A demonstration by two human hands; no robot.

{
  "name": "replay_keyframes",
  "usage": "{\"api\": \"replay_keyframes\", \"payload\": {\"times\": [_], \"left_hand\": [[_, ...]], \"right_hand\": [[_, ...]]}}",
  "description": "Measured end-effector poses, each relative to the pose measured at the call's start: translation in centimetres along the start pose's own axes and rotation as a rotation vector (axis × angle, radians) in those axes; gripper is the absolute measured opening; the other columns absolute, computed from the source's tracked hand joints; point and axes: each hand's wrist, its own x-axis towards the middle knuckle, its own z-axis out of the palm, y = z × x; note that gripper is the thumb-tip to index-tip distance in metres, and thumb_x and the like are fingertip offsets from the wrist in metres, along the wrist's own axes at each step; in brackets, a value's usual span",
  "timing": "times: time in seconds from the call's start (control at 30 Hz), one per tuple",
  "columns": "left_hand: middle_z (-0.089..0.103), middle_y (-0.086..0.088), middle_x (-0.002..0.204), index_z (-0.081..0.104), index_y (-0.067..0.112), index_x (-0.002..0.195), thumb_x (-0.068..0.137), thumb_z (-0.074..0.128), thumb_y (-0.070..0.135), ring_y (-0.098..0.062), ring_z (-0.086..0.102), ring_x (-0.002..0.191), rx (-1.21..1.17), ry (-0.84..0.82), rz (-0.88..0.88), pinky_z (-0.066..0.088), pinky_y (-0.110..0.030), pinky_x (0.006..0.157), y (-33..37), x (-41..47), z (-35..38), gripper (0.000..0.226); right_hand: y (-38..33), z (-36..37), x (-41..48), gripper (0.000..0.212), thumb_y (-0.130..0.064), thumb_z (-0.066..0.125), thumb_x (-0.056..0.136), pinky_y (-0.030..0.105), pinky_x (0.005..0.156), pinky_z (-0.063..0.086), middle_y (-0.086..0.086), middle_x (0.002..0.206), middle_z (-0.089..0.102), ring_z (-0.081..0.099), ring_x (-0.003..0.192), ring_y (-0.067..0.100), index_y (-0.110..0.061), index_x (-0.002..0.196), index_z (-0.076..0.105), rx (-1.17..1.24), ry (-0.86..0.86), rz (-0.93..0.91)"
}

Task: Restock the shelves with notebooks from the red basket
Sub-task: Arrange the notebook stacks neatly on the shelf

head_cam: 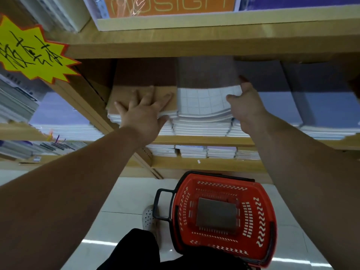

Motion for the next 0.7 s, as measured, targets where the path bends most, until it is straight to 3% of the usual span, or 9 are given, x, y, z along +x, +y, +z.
{"api": "replay_keyframes", "payload": {"times": [0.13,0.2,0.33,0.43,0.5,0.6,0.7], "left_hand": [[-0.002,0.007,0.17,-0.005,0.06,0.152,0.102,0.027,0.061,-0.038,-0.001,0.154,0.102,0.022,0.079,0.01,-0.077,0.112,-1.6,0.9,-0.2,0.059],[0.002,0.007,0.17,-0.005,0.061,0.151,0.101,0.027,0.062,-0.038,0.002,0.154,0.136,0.021,0.118,0.012,-0.076,0.112,-2.3,1.3,-0.3,0.06],[0.003,0.005,0.17,-0.002,0.059,0.153,0.102,0.032,0.06,-0.037,0.002,0.155,0.113,0.025,0.145,0.008,-0.076,0.114,-2.7,1.4,-0.3,0.061],[-0.002,0.007,0.17,-0.004,0.055,0.155,0.103,0.041,0.051,-0.033,0.001,0.156,0.112,0.006,0.148,0.007,-0.072,0.117,-2.9,1.0,-0.3,0.068],[-0.001,0.009,0.17,-0.003,0.049,0.157,0.104,0.046,0.043,-0.03,0.003,0.156,0.108,0.013,0.151,0.008,-0.069,0.119,-3.2,0.6,-0.3,0.072],[0.011,0.01,0.169,0.009,0.038,0.161,0.104,0.047,0.038,-0.025,0.014,0.155,0.104,0.064,0.178,0.016,-0.063,0.12,-3.8,0.2,-0.5,0.068],[0.023,0.006,0.167,0.02,0.029,0.161,0.106,0.046,0.036,-0.024,0.025,0.153,0.096,0.094,0.219,0.026,-0.058,0.118,-4.4,0.1,-0.6,0.061]], "right_hand": [[0.8,0.5,0.1,0.057,-0.017,0.053,0.101,0.027,0.086,0.045,0.0,0.124,0.057,0.055,0.103,0.018,-0.021,0.155,0.034,-0.082,0.01,-0.006],[0.7,0.9,0.2,0.059,-0.027,0.052,0.102,0.036,0.098,0.047,0.006,0.138,0.054,0.052,0.12,0.027,-0.023,0.157,0.03,-0.238,0.013,0.004],[-0.7,1.7,-1.0,0.066,-0.044,0.05,0.101,0.051,0.11,0.03,0.019,0.156,0.029,0.027,0.142,0.041,-0.024,0.158,0.022,-0.718,0.11,0.061],[-1.8,3.2,-3.3,0.064,-0.047,0.051,0.099,0.053,0.113,0.021,0.015,0.16,0.023,0.015,0.149,0.039,-0.029,0.156,0.029,-0.845,0.193,-0.133],[-2.6,4.9,-4.5,0.059,-0.049,0.047,0.1,0.051,0.114,0.022,0.008,0.161,0.029,0.017,0.151,0.034,-0.03,0.155,0.034,-0.799,0.063,-0.281],[-3.4,7.7,-6.1,0.06,-0.047,0.044,0.104,0.047,0.12,0.018,0.001,0.163,0.033,0.021,0.153,0.024,-0.029,0.158,0.028,-0.61,-0.258,-0.342],[-3.3,9.3,-6.5,0.064,-0.051,0.042,0.104,0.047,0.124,0.003,0.003,0.165,0.03,0.012,0.156,0.021,-0.03,0.161,0.022,-0.586,-0.329,-0.302]]}}
